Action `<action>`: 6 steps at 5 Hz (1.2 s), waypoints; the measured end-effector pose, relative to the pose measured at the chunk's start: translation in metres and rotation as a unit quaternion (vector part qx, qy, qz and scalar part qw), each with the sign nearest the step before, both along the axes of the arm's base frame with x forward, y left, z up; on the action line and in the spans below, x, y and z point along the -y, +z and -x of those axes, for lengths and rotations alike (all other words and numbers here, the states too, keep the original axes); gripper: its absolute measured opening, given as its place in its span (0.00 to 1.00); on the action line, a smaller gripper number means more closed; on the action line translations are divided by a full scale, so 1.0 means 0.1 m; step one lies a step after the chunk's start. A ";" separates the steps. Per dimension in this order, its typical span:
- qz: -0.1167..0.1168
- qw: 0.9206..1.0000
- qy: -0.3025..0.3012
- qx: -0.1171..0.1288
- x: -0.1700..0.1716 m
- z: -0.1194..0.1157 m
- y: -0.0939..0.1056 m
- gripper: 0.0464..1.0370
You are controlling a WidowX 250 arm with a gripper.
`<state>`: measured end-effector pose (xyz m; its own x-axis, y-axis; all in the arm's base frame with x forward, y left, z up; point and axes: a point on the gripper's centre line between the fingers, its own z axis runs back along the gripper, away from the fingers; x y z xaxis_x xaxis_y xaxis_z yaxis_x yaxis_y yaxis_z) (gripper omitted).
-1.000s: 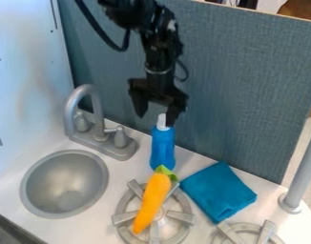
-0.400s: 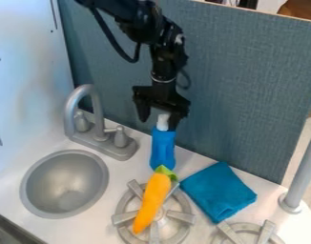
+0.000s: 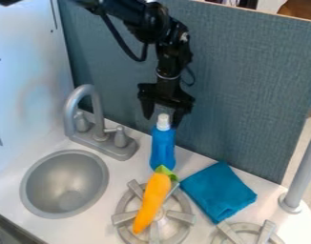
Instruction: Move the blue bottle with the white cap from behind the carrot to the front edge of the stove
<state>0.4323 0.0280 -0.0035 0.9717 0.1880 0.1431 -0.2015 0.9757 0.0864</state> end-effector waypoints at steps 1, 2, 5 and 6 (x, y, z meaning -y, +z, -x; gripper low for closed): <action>0.000 1.000 0.001 0.001 0.00 -0.02 0.03 0.61; 0.008 1.000 0.003 -0.004 0.02 0.04 0.01 0.38; 0.036 0.999 -0.029 0.000 0.12 0.19 0.29 0.37; 0.056 0.997 -0.062 0.005 0.20 0.24 0.59 0.37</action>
